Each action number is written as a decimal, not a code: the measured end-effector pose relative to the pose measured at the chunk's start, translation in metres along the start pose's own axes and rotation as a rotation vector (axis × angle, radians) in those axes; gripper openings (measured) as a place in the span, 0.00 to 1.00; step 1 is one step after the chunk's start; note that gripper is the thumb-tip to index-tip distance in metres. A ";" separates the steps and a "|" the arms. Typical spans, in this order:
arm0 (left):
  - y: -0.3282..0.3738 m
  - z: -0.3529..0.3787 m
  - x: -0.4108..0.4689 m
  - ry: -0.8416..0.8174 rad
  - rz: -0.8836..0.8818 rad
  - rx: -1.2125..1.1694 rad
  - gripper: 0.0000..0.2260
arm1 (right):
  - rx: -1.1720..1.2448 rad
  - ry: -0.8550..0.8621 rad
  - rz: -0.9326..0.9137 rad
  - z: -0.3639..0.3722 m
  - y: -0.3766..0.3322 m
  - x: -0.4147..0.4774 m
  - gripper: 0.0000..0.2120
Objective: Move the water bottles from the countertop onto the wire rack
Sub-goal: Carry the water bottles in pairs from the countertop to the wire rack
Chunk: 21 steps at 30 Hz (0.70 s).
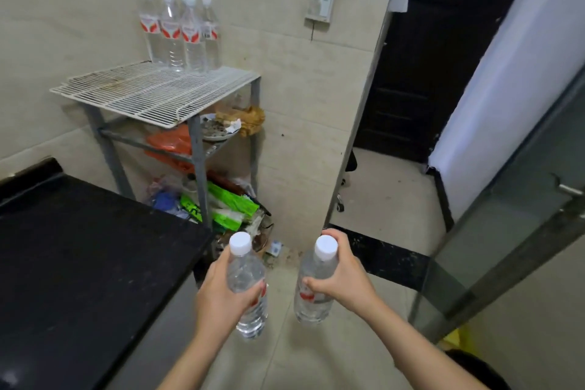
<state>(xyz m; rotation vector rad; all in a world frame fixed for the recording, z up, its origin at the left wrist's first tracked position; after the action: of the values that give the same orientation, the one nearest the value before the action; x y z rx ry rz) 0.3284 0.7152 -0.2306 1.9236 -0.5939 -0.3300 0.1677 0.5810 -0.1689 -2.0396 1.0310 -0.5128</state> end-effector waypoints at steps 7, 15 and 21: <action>0.024 0.062 0.081 0.071 0.006 0.067 0.40 | 0.060 -0.054 -0.054 -0.014 0.034 0.111 0.34; 0.064 0.107 0.180 0.287 -0.058 0.045 0.36 | 0.036 -0.229 -0.203 -0.035 0.038 0.270 0.31; 0.094 0.097 0.235 0.404 -0.036 0.108 0.35 | 0.086 -0.318 -0.331 -0.025 0.008 0.363 0.30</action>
<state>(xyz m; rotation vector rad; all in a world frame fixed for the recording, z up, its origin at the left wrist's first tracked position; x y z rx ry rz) 0.4550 0.4814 -0.1768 2.0314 -0.3138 0.0724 0.3619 0.2739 -0.1570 -2.1379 0.4787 -0.3739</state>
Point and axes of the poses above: each hand's wrist, its own x-axis towards the middle knuckle, its own z-axis out of the palm, y = z × x, the point moved 4 cm from there along x, towards the middle knuckle, and after that the axes turned 4 degrees about y, right-handed, at the moved point
